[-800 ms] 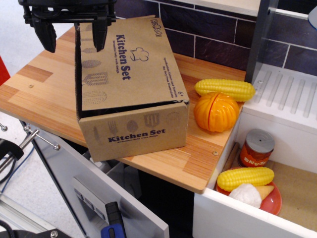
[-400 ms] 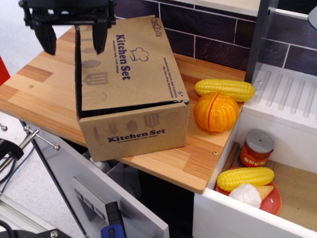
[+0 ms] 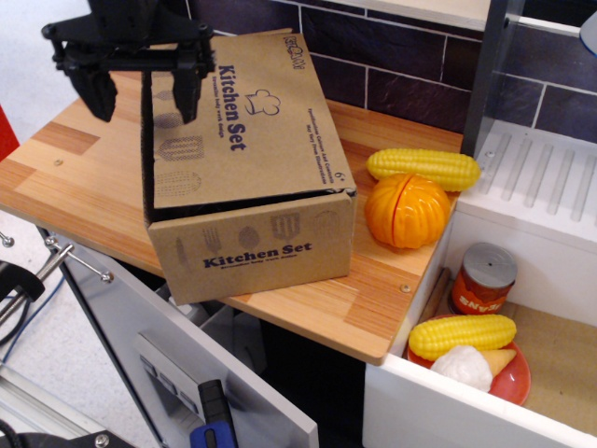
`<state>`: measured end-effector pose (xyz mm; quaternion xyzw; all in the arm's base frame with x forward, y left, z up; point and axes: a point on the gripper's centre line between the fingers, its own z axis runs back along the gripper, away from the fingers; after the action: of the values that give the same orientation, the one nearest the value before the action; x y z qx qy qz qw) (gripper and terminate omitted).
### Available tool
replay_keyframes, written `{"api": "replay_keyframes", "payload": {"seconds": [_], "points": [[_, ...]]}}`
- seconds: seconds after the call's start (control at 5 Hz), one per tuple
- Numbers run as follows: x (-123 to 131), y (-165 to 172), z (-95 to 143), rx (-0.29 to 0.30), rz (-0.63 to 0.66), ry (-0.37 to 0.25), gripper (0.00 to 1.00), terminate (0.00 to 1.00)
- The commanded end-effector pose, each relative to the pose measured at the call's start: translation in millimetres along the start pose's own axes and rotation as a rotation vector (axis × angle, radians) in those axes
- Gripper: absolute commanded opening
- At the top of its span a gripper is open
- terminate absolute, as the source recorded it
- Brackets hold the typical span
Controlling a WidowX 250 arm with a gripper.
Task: Open brown1fbox flap
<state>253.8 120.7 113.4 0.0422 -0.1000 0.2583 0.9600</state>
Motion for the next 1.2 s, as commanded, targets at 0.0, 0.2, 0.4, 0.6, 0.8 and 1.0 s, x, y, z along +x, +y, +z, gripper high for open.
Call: {"api": "replay_keyframes", "payload": {"seconds": [0.0, 0.2, 0.4, 0.6, 0.8, 1.0], "points": [[8.6, 9.9, -4.9, -0.081, 0.043, -0.023, 1.0, 0.0], [7.5, 10.0, -9.5, -0.14, 0.057, -0.018, 1.0, 0.0], [5.7, 3.6, -9.4, -0.164, 0.069, -0.006, 1.0, 0.0], [4.9, -5.6, -9.9, -0.184, 0.078, -0.007, 1.0, 0.0], [6.0, -16.5, -9.9, -0.2, 0.085, -0.006, 1.0, 0.0], [8.4, -28.3, -8.9, -0.217, 0.101, 0.019, 1.0, 0.0]]}}
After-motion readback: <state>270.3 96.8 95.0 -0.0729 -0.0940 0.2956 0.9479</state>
